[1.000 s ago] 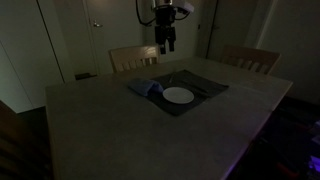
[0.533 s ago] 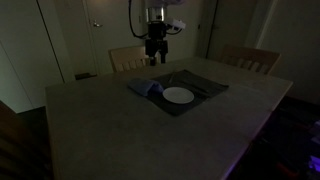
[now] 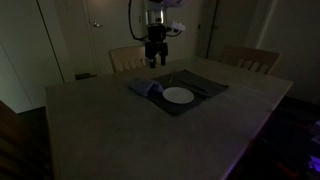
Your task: Use the blue towel to wipe the white plate
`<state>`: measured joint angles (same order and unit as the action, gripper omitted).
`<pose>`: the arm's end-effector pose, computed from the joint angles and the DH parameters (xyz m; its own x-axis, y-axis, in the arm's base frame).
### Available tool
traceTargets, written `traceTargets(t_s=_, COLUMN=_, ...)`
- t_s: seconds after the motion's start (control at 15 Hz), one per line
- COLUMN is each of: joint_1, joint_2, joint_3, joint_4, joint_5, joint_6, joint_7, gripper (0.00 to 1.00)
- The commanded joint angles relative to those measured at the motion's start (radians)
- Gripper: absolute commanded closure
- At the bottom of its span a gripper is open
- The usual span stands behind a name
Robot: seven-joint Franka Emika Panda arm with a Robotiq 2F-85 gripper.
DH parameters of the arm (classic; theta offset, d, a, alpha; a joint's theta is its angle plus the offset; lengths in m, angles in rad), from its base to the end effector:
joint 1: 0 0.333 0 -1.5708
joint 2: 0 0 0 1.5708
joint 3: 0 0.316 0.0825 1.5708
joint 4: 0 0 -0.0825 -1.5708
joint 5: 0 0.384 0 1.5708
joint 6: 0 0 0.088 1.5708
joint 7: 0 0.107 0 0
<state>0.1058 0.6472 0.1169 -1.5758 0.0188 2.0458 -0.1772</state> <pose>0.6648 0.1413 0.2495 0.9168 0.3679 -0.1555 0.3532 -0.9285 -0.1145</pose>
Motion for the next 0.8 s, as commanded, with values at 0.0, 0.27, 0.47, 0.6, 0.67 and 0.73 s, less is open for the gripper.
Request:
traceTargets(t_s=0.0, joint_1=0.009, joint_2=0.075, joint_3=0.004, joint_4=0.062, joint_5=0.0, joint_6=-0.016, joint_7=0.013, gripper=0.0)
traceTargets(t_s=0.27, joint_1=0.021, joint_2=0.141, joint_3=0.007, joint_4=0.097, joint_5=0.003, joint_6=0.01, joint_7=0.03, gripper=0.0)
traceTargets(t_s=0.47, joint_1=0.032, joint_2=0.189, joint_3=0.007, joint_4=0.128, joint_5=0.002, joint_6=0.03, joint_7=0.047, gripper=0.0)
traceTargets(t_s=0.6, joint_1=0.039, joint_2=0.214, joint_3=0.005, joint_4=0.145, joint_5=-0.001, joint_6=0.043, joint_7=0.059, gripper=0.0)
traceTargets(t_s=0.67, joint_1=0.041, joint_2=0.226, joint_3=0.001, joint_4=0.152, joint_5=-0.005, joint_6=0.054, joint_7=0.062, gripper=0.0)
traceTargets(t_s=0.73, joint_1=0.039, joint_2=0.232, joint_3=0.003, joint_4=0.156, joint_5=0.0, joint_6=0.058, joint_7=0.066, gripper=0.0)
